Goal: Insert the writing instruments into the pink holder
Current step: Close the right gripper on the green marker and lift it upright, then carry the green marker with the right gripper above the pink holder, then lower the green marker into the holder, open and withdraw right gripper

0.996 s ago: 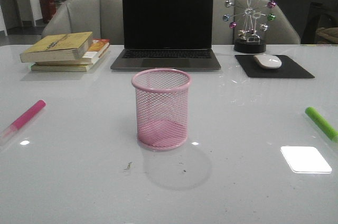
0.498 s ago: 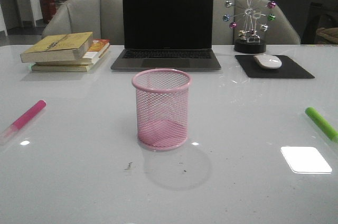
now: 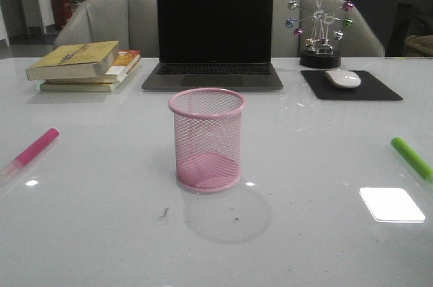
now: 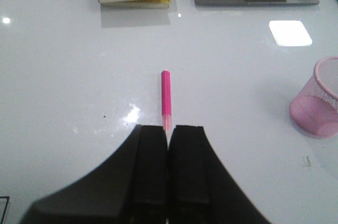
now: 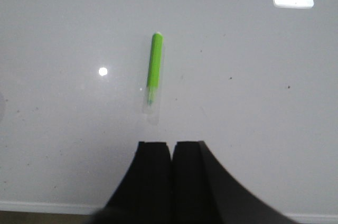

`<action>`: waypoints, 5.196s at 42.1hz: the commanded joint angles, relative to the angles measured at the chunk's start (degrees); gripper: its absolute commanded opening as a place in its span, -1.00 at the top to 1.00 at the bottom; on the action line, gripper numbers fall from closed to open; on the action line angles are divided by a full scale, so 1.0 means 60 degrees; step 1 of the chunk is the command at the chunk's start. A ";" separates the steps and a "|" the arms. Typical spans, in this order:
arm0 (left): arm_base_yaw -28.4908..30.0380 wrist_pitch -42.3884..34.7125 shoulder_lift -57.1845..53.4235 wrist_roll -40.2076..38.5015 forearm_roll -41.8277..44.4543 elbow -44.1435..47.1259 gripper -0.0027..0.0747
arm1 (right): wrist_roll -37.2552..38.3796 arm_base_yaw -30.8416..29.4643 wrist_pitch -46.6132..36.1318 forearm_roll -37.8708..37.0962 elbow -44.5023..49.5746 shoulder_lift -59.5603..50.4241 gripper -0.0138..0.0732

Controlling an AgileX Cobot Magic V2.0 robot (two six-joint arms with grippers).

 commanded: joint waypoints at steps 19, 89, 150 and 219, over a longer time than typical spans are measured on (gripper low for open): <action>-0.2183 -0.0864 0.1301 0.0658 -0.0262 -0.0318 -0.12 | -0.0106 -0.0007 -0.0558 0.0316 -0.0394 0.2267 -0.34; -0.4157 -0.1253 0.1301 0.0721 -0.0274 -0.0318 -0.11 | 0.0484 0.0259 -0.0487 -0.0100 -0.7623 1.2905 -0.34; -0.4157 -0.1262 0.1301 0.0721 -0.0274 -0.0318 -0.11 | 0.0474 0.5362 -1.4094 -0.0542 -0.2153 0.7708 0.34; -0.4157 -0.1262 0.1395 0.0721 -0.0274 -0.0318 -0.11 | 0.0456 0.5441 -0.1089 -0.0816 -0.2072 0.2393 -0.35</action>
